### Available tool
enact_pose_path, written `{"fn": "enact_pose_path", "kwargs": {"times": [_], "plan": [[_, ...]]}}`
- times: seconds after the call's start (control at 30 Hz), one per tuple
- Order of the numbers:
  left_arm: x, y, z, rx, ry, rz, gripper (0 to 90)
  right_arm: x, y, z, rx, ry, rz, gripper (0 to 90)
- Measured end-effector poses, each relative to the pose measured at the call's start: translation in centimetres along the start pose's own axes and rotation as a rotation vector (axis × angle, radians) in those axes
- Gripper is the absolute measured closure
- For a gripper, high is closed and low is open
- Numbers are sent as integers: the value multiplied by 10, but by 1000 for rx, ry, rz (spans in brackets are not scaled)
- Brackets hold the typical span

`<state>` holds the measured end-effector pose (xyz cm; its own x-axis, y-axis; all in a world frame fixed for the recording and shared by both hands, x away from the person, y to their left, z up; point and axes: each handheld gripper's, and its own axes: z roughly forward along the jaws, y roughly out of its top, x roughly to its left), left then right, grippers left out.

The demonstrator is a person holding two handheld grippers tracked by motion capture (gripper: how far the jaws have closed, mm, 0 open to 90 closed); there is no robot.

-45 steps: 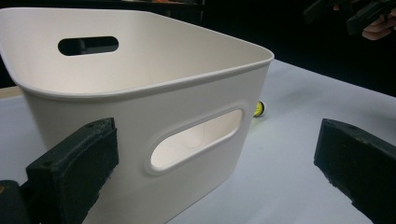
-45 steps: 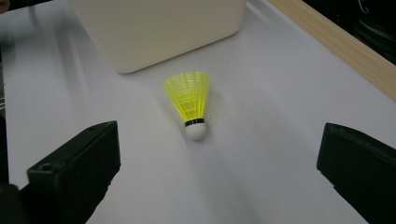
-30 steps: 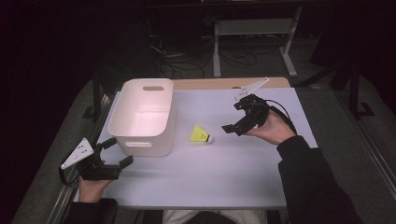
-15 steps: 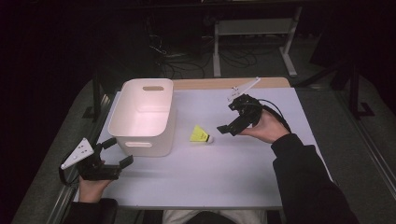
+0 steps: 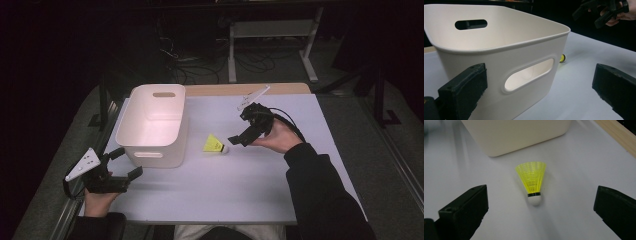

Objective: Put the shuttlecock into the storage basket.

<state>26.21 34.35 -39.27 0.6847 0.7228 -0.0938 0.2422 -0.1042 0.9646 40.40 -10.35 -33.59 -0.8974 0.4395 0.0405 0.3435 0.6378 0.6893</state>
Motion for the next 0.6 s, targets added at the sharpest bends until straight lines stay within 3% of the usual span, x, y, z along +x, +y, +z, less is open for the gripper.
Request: {"fn": "enact_pose_path", "kwargs": {"times": [0.6], "plan": [[0,0,0,-2,0,0,0,-8,-2,23,45,13,0,0]]}}
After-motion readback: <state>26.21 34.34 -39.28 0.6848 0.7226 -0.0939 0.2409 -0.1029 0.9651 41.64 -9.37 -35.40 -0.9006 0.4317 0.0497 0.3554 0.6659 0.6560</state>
